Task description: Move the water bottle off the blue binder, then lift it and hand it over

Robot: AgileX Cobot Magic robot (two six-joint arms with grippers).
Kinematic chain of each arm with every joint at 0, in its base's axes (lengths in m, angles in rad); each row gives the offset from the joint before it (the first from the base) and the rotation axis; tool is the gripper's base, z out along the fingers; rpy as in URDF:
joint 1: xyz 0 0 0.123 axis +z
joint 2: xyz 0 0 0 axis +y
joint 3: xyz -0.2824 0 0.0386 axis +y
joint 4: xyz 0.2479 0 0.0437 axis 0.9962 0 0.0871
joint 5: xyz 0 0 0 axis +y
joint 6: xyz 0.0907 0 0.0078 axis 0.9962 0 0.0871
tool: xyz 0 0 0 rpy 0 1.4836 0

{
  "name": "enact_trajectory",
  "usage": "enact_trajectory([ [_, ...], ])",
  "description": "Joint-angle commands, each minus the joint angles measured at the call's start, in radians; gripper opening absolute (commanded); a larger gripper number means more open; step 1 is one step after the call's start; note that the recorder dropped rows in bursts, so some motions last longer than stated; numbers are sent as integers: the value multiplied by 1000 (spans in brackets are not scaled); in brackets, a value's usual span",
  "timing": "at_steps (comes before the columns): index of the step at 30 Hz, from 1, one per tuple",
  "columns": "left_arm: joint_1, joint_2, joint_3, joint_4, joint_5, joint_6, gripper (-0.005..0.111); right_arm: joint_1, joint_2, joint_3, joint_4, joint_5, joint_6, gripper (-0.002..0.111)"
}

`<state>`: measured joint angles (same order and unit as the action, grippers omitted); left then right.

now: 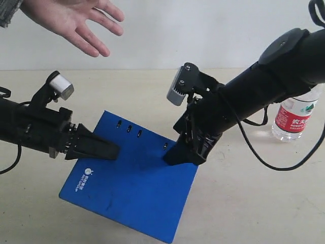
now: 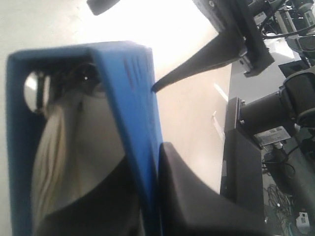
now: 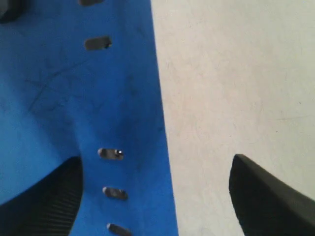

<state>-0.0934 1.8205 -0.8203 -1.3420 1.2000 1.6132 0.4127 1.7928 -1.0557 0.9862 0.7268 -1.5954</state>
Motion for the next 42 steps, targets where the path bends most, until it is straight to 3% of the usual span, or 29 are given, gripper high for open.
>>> enact_trajectory([
  [1, -11, -11, -2, 17, 21, 25, 7, 7, 59, -3, 98, 17, -11, 73],
  [5, -11, -11, -2, 0, 21, 29, 7, 7, 120, -3, 163, 178, -19, 71],
  [7, -11, -11, -2, 0, 21, 31, 7, 7, 134, -3, 163, 239, -8, 62],
  [14, -9, -11, -2, 0, 21, 25, 8, 7, 121, -3, 160, 328, -11, 0],
  [18, -9, -11, -2, 4, 21, 25, 20, 5, 93, -3, 121, 383, -11, 0],
  [24, -9, -11, -2, 4, 21, 21, 55, 3, 12, -3, -2, 333, 52, 0],
  [27, -9, -11, -2, 4, -117, -2, 62, 3, -29, -3, -156, 283, 171, 0],
  [31, -9, -11, -2, 0, -346, -27, 60, 3, -85, -3, -369, 244, 329, 0],
  [35, -9, -28, -2, 0, -490, -39, 54, 3, -143, -3, -476, 221, 424, 0],
  [37, -9, -60, -2, 0, -550, -43, 37, 3, -171, -3, -495, 227, 446, 0],
  [39, -9, -115, -2, 0, -599, -43, 12, 3, -203, -3, -497, 242, 446, 0],
  [42, -11, -225, 0, 4, -675, -36, 7, 3, -248, -3, -497, 251, 454, 0],
])
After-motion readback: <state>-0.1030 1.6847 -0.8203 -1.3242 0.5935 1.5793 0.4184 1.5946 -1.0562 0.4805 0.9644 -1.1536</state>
